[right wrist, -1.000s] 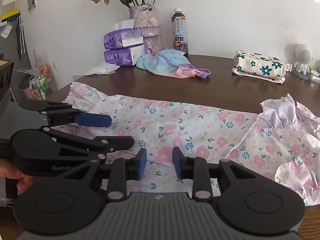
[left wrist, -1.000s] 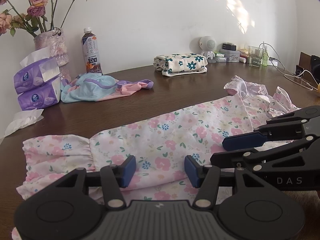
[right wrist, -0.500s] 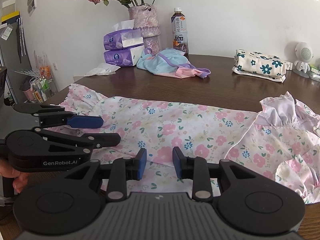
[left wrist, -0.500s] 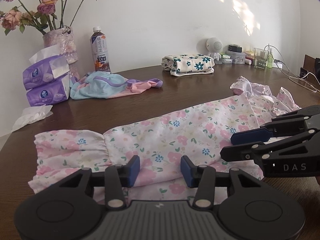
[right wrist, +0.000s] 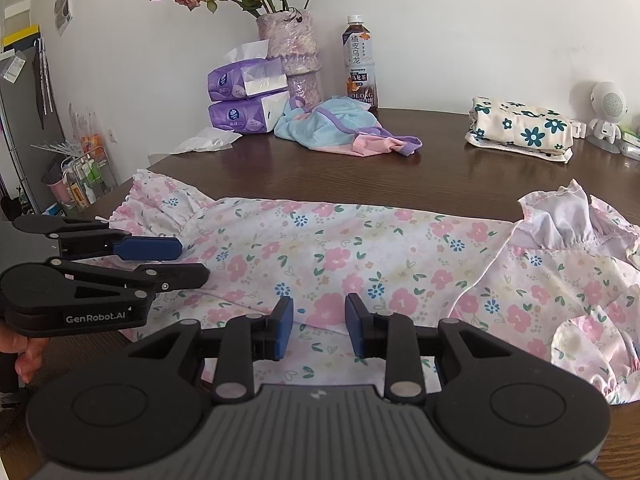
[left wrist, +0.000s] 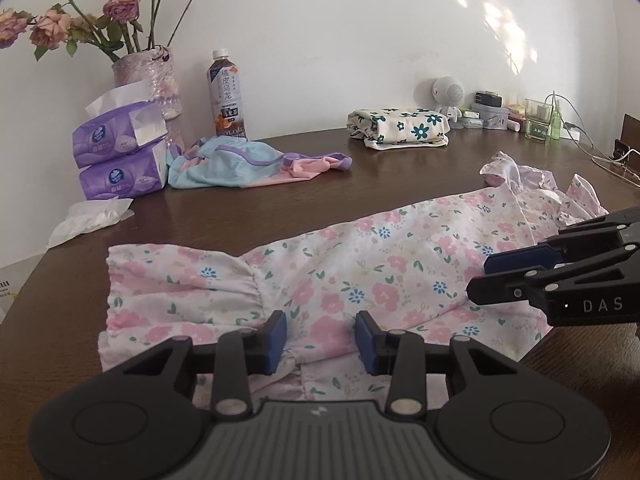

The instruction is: Fold clothes

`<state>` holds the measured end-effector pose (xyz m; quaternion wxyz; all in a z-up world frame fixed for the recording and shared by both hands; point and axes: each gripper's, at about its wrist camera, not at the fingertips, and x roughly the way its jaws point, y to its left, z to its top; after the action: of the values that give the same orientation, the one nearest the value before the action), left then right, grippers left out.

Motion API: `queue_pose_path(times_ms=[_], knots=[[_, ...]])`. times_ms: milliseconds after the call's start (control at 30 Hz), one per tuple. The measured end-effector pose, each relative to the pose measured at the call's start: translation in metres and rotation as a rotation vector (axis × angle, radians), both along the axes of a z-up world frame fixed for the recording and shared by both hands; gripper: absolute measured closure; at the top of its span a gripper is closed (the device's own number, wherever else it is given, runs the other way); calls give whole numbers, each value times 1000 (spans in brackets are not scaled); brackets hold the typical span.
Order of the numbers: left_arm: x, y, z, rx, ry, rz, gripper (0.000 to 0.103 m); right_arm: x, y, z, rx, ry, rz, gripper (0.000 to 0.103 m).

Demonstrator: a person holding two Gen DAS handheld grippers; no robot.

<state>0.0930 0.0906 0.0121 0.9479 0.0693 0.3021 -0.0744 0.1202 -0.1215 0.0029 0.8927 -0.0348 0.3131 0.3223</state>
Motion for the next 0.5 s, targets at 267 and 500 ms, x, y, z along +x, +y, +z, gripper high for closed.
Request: queue_pose_path(times_ms=[267,500], knots=[[-12,8,1,11,-11,-2,66,2,0,-1,-4,-3,3,74],[-20,26,0,1,2,19,66,1,0,-1,-6,-5,5,74]])
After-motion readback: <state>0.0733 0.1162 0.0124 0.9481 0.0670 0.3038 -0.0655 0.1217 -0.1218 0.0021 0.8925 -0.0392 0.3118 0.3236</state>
